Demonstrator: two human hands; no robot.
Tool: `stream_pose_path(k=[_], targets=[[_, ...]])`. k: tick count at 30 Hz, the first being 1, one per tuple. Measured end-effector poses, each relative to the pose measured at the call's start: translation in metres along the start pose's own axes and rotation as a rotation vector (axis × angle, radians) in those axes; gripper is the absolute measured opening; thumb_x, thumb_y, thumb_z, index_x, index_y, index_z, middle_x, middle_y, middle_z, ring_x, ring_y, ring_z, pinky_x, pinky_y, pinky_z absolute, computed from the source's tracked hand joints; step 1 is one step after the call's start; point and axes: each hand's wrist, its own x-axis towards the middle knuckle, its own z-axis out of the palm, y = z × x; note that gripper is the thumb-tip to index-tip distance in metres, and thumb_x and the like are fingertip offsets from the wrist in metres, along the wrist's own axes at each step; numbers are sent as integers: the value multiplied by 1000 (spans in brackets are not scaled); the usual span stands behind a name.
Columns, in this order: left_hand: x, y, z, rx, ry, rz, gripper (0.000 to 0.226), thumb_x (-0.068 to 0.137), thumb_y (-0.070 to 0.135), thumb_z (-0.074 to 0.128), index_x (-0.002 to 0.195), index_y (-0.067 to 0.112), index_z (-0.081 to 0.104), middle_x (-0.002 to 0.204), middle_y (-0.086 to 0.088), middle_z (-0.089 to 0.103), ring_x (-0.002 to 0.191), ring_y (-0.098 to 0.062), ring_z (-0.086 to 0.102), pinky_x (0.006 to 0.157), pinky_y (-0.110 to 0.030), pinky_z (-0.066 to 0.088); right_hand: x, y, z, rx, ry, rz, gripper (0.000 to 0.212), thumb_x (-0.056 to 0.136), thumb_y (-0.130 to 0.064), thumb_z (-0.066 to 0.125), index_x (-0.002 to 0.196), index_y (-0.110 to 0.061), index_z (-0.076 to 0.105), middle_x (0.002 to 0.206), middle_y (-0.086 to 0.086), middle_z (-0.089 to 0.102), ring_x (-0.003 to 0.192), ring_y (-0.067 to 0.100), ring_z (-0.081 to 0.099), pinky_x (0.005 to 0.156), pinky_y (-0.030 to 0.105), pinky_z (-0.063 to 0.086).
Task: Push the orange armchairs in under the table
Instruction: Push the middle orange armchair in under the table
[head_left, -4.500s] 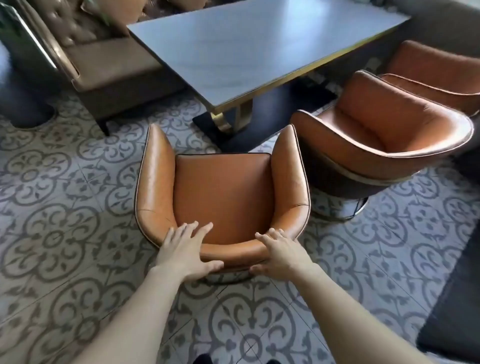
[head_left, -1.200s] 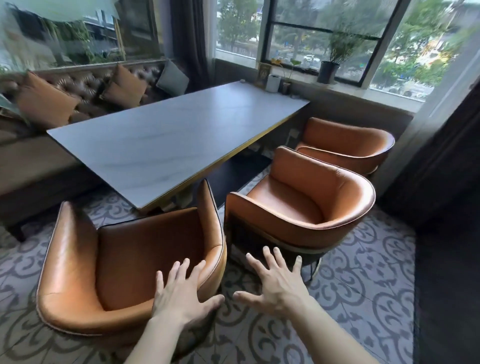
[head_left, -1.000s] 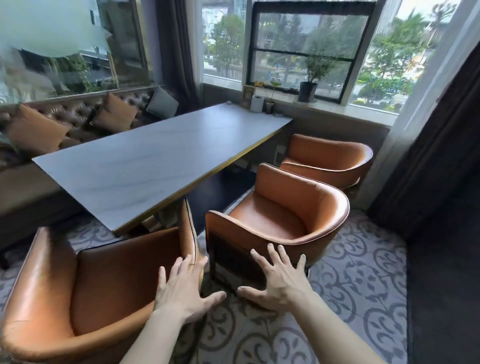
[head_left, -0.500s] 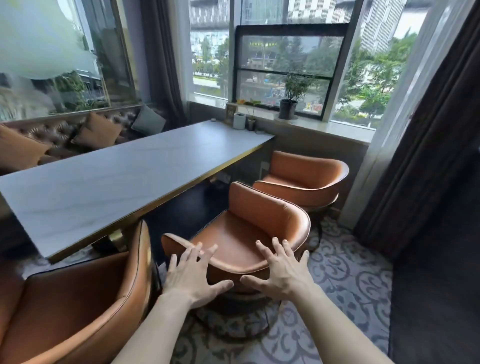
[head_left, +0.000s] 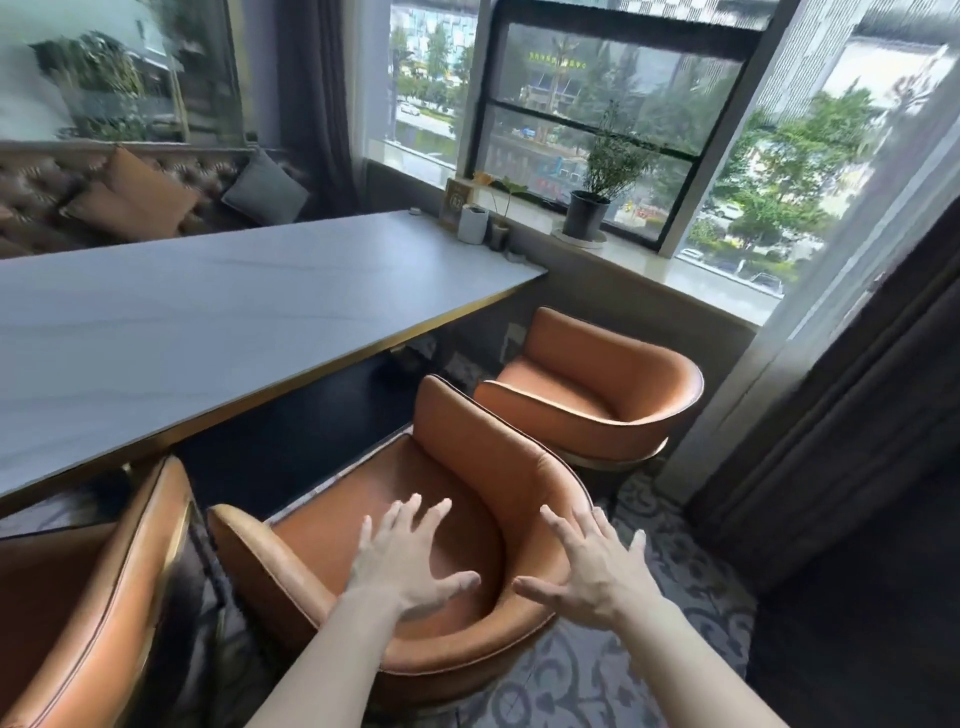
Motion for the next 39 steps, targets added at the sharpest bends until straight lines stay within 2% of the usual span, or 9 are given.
stream_pose_path(k=[4,11,15,16,19,23,29,33,39], targets=[[42,11,3,-18,-1,-66,98,71,87,46,151,46,7,164,0,9,150,-22,5,121,-52,4,54,16,-13,9,-10,-42,119,61,-103,36,160,-44,5,173,1,1,158,26,-4,119,74,4],[87,22,18,-66,46,-278,98,71,85,50,150,47,6,165,1,8,150,-21,5,121,-50,3,144,32,-19,-82,-69,-227,104,75,-93,45,159,-45,6,173,5,2,158,25,-2,121,63,6],[95,42,40,-92,92,-470,96,73,83,50,150,47,5,165,1,6,150,-22,6,121,-49,5,202,56,-8,-130,-107,-393,119,59,-104,31,159,-45,7,173,5,5,158,25,1,124,62,8],[95,51,49,-105,92,-519,97,73,83,50,150,47,5,165,1,6,150,-22,7,122,-48,6,214,63,-3,-139,-126,-438,118,60,-103,32,159,-45,8,173,4,5,158,25,1,124,62,8],[91,83,82,-156,35,-634,98,73,82,52,151,47,3,165,2,6,149,-23,11,122,-47,8,239,89,19,-152,-194,-558,103,77,-88,52,160,-43,10,173,4,4,158,24,0,123,63,8],[79,129,131,-242,-52,-739,100,71,82,53,151,47,3,164,3,5,148,-25,12,121,-45,9,251,129,52,-187,-297,-681,104,77,-79,64,160,-41,13,172,4,6,158,26,2,123,63,13],[72,167,188,-310,-121,-799,98,72,81,54,150,48,4,163,6,8,147,-24,15,120,-44,12,258,162,88,-243,-352,-829,99,84,-60,74,160,-38,15,170,6,12,157,27,4,121,63,17],[74,172,219,-302,-85,-795,92,77,76,55,150,49,6,163,6,9,147,-24,14,121,-45,12,266,173,112,-303,-345,-887,100,80,-65,73,159,-36,19,162,4,26,152,28,16,114,59,26],[83,169,243,-229,-38,-731,79,82,72,55,148,48,19,161,6,20,147,-20,13,121,-46,7,267,178,131,-311,-185,-962,90,79,-69,68,154,-36,31,149,1,41,141,25,27,102,56,33]])
